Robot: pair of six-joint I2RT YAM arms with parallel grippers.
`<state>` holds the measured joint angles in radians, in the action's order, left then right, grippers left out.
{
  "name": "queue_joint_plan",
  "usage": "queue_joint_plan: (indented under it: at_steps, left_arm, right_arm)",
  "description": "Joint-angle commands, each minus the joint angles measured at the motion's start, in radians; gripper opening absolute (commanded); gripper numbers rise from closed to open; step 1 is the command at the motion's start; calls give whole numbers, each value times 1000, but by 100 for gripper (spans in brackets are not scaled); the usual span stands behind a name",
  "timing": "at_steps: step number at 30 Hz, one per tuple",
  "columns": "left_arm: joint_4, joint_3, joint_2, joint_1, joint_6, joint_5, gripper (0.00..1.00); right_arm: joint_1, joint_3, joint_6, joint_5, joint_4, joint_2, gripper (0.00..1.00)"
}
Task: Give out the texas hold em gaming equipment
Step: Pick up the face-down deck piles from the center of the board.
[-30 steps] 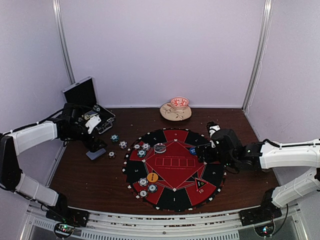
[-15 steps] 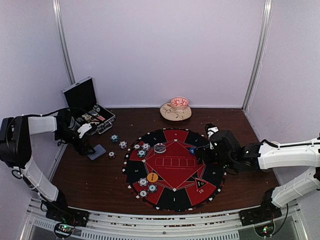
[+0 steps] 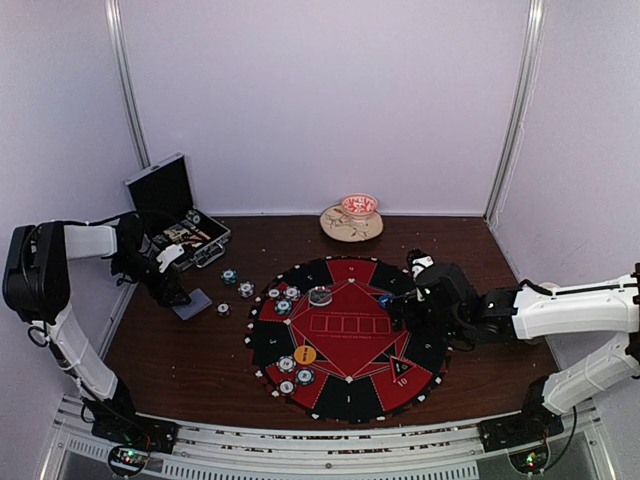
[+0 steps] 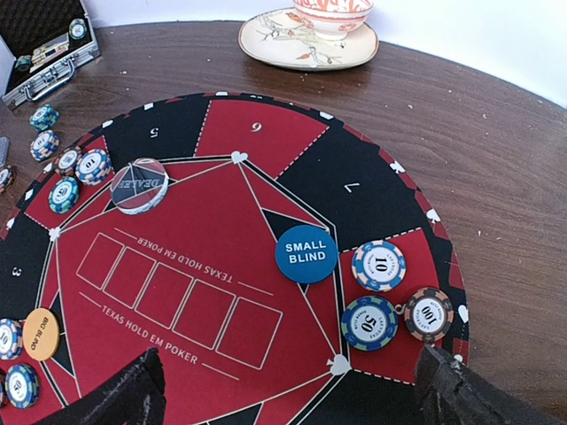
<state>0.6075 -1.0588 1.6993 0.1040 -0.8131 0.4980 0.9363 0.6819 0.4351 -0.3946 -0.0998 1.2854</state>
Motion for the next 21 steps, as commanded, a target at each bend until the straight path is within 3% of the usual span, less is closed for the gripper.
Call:
queue_joint_plan:
  at_steps: [1,21]
  left_arm:
    - [4,-7,20,0,-10,21,98]
    - [-17,44,-23,-45,45,-6,98]
  right_arm:
    - [6,29,5,-31,4,20,100]
    - [18,35,1,-50,-4,22,100]
